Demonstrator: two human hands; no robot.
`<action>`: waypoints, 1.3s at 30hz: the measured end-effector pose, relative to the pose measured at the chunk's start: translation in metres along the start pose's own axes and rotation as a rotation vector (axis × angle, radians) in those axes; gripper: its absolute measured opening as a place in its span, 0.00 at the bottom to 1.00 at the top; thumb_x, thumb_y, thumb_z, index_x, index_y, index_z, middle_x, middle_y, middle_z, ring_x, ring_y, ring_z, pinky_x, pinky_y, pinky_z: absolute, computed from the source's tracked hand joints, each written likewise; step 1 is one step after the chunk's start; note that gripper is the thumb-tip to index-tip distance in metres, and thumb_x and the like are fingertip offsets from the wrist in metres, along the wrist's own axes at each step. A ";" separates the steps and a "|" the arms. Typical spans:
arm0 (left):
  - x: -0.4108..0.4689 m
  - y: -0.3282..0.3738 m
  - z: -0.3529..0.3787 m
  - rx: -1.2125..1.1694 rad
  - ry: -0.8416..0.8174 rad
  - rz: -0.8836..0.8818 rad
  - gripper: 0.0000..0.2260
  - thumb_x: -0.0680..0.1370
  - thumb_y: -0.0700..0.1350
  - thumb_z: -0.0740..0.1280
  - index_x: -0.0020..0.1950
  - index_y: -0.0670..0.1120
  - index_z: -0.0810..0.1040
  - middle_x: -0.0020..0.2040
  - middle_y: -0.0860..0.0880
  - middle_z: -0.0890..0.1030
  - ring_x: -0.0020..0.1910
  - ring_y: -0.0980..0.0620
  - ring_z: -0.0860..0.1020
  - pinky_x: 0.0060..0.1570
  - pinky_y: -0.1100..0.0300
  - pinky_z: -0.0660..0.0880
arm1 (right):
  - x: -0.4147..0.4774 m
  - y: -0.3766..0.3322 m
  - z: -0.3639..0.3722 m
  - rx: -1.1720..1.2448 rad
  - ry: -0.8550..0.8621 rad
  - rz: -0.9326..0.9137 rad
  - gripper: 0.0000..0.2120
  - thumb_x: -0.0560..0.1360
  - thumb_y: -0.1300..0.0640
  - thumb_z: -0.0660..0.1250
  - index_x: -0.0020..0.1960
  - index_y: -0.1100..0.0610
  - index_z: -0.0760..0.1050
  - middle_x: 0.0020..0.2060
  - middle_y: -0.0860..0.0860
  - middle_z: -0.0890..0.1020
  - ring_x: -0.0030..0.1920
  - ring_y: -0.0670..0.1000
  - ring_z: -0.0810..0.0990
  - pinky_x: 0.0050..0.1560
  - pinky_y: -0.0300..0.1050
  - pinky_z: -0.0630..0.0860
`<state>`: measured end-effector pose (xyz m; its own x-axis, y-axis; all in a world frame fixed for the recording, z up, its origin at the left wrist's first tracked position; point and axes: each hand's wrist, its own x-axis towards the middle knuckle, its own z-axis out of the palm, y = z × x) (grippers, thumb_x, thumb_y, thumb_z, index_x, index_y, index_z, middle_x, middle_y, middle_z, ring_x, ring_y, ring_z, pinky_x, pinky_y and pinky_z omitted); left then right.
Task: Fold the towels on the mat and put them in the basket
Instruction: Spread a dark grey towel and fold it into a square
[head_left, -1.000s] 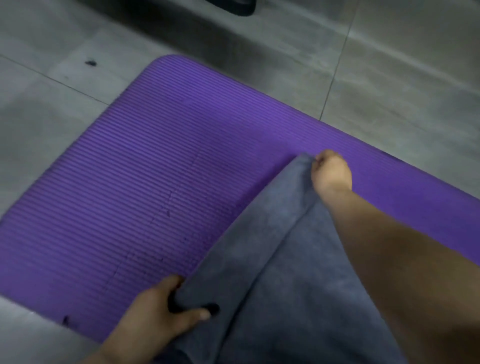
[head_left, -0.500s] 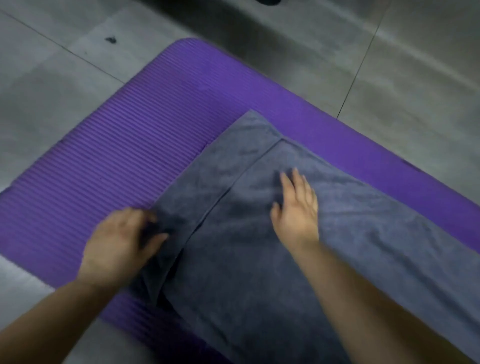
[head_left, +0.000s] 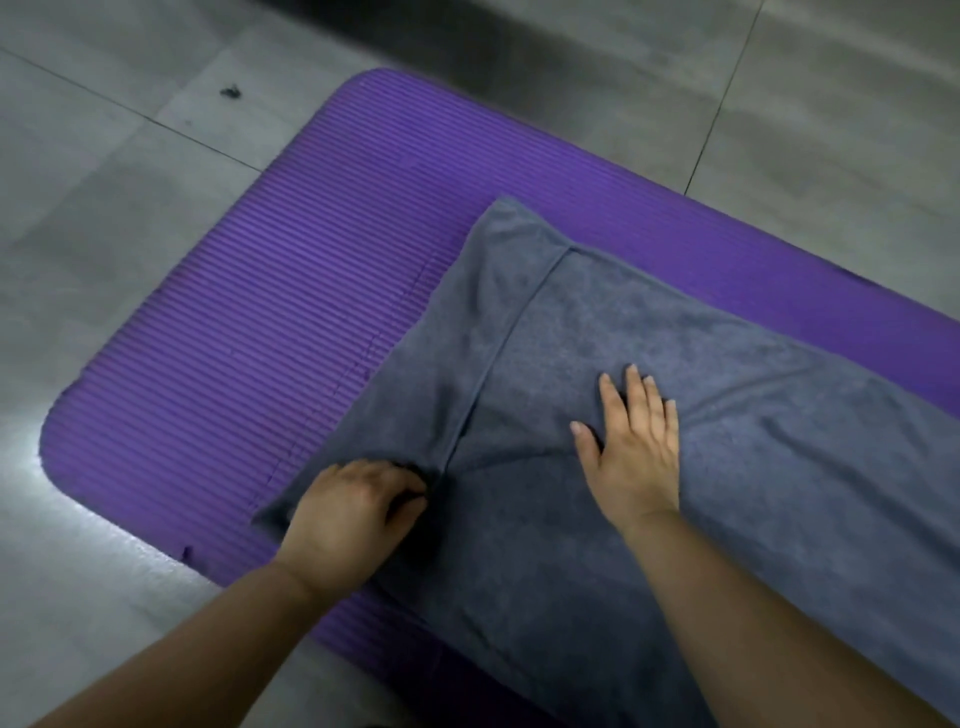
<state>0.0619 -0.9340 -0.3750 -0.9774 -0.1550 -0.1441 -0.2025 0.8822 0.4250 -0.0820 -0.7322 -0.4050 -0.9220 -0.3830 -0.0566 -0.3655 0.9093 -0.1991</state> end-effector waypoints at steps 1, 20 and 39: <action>0.001 0.000 -0.003 -0.019 -0.007 -0.036 0.17 0.68 0.56 0.58 0.35 0.49 0.82 0.30 0.53 0.82 0.29 0.53 0.80 0.30 0.64 0.75 | -0.001 0.000 0.000 -0.021 0.039 0.000 0.30 0.72 0.45 0.51 0.65 0.63 0.71 0.64 0.65 0.73 0.67 0.63 0.68 0.67 0.51 0.51; 0.276 0.057 -0.015 0.184 -0.060 -0.061 0.22 0.78 0.37 0.58 0.72 0.47 0.62 0.71 0.43 0.63 0.68 0.42 0.66 0.65 0.49 0.65 | -0.043 0.020 0.017 -0.001 0.100 0.054 0.27 0.79 0.41 0.38 0.65 0.56 0.64 0.63 0.60 0.74 0.65 0.56 0.64 0.70 0.46 0.49; 0.106 -0.007 0.012 0.110 0.173 0.179 0.23 0.77 0.56 0.54 0.66 0.43 0.66 0.63 0.32 0.73 0.62 0.39 0.68 0.63 0.49 0.64 | -0.040 0.019 0.013 -0.090 0.048 0.082 0.29 0.78 0.41 0.37 0.67 0.57 0.61 0.65 0.61 0.73 0.66 0.56 0.62 0.69 0.46 0.47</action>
<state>-0.0391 -0.9511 -0.4039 -0.9948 -0.0578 0.0834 -0.0272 0.9439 0.3292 -0.0505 -0.7012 -0.4193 -0.9535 -0.3007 -0.0219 -0.2968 0.9489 -0.1075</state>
